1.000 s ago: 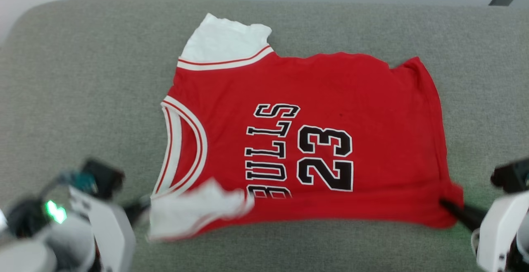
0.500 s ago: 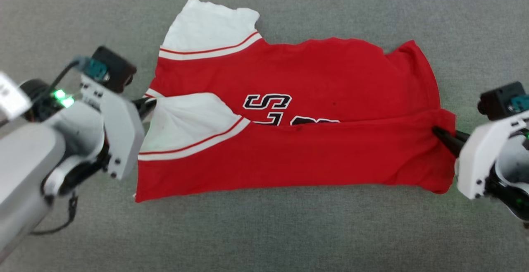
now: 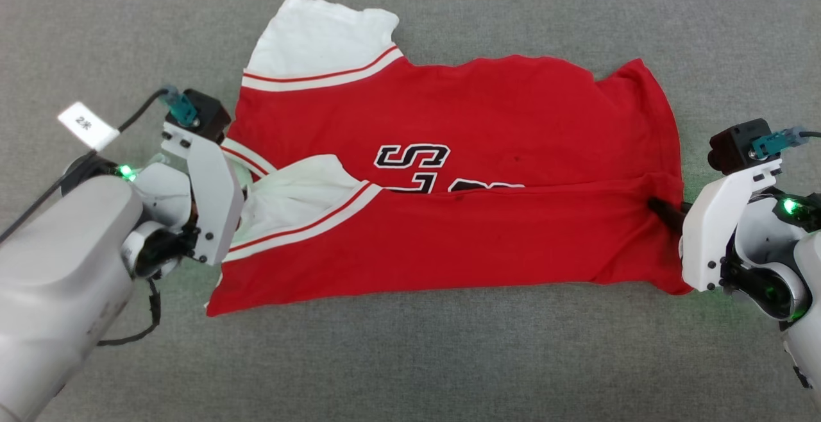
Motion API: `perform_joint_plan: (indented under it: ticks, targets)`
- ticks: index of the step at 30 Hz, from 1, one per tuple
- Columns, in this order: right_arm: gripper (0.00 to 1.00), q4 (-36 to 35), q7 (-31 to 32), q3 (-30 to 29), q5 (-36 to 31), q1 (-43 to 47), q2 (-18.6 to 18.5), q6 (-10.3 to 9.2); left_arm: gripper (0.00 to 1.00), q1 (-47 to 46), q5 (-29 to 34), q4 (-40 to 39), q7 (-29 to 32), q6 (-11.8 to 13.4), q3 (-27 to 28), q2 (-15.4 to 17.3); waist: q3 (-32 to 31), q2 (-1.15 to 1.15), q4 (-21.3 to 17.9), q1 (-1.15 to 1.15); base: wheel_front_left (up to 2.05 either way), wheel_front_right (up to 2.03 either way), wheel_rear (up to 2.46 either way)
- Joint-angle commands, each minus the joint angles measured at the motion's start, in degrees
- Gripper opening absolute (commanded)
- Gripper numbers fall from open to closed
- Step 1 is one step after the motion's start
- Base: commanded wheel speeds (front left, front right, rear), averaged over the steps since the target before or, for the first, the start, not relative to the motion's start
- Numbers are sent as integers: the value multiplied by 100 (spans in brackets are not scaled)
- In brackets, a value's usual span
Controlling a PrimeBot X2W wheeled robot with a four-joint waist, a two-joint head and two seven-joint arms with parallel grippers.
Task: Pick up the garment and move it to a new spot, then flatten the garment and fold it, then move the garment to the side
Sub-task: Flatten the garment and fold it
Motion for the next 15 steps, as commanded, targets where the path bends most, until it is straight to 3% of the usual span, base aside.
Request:
perform_joint_plan:
  ticks: [1,2,3,4,5,10,15]
  targets:
    - [22,108,-5,85,26,-21,55,-10,39,12,-3,153,68,-29,-52,-70,-27,0,10,0,0,0,0]
    - [38,126,-26,108,41,-48,58,-10,49,-2,-26,244,68,-51,-51,-117,-46,0,16,0,0,0,0]
    - [38,126,-26,108,41,-48,58,-10,49,-2,-26,244,68,-51,-51,-117,-46,0,16,0,0,0,0]
    - [83,144,-25,123,58,-81,48,-10,88,-32,-45,329,59,-47,-31,-159,-67,0,23,0,0,0,0]
    - [100,156,-30,149,80,-99,29,-10,100,-66,-45,387,74,-65,-36,-192,-93,0,31,0,0,0,0]
    - [100,42,-149,131,202,-95,-82,-10,100,-195,-42,449,45,-104,-21,-227,-251,0,88,0,0,0,0]
    - [100,-278,-443,-84,188,120,-182,-10,100,-202,-8,218,122,35,-25,-104,-433,0,161,0,0,0,0]
